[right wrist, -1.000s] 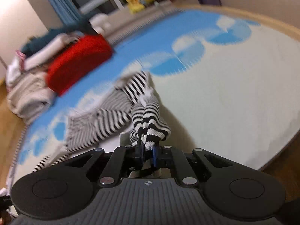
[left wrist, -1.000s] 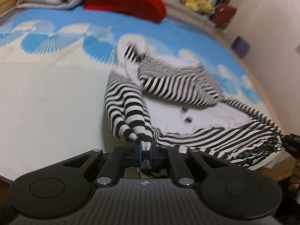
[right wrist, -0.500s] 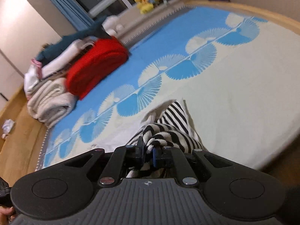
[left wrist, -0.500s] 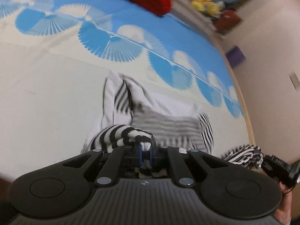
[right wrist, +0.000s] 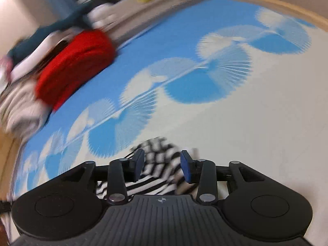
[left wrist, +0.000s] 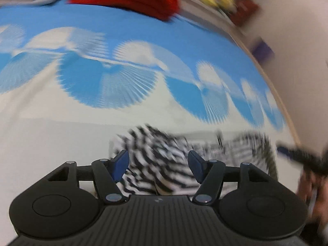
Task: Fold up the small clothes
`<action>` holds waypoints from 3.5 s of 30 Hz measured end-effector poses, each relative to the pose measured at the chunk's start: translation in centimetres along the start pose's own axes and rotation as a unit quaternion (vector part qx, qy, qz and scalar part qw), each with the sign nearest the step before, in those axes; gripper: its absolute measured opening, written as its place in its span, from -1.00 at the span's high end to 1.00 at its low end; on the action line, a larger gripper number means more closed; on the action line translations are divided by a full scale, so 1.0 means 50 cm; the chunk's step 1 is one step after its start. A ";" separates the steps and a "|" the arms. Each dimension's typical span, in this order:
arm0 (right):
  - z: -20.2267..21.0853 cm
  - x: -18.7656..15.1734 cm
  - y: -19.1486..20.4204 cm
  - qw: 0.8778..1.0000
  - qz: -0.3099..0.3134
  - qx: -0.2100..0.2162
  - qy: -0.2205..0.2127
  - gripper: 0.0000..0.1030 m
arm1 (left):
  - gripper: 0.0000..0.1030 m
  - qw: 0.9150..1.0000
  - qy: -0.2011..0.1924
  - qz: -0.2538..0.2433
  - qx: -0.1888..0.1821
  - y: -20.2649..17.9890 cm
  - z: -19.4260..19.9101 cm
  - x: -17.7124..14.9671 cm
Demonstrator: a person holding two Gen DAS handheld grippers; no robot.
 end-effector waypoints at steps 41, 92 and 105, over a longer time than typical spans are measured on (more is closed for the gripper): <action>-0.131 0.024 0.086 0.957 0.285 -0.020 -0.048 0.92 | 0.87 0.989 -0.091 -0.036 0.109 0.081 -0.094 0.080; 0.152 -0.121 -0.132 0.988 0.084 -0.117 0.062 0.73 | 0.78 0.992 0.018 0.063 0.108 0.126 0.123 -0.201; 0.114 -0.151 -0.098 0.982 0.129 -0.083 0.107 0.35 | 0.33 0.997 0.026 0.004 0.069 0.031 0.045 -0.175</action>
Point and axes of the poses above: each gripper's, at about its wrist camera, not at the fingertips, and z roughly against the way its jaws point, y to its left, x to its top, the point moved 10 cm from there along -z, roughly the way its jaws point, and after that the axes turned 3 degrees about -y, right-handed, at the moved point
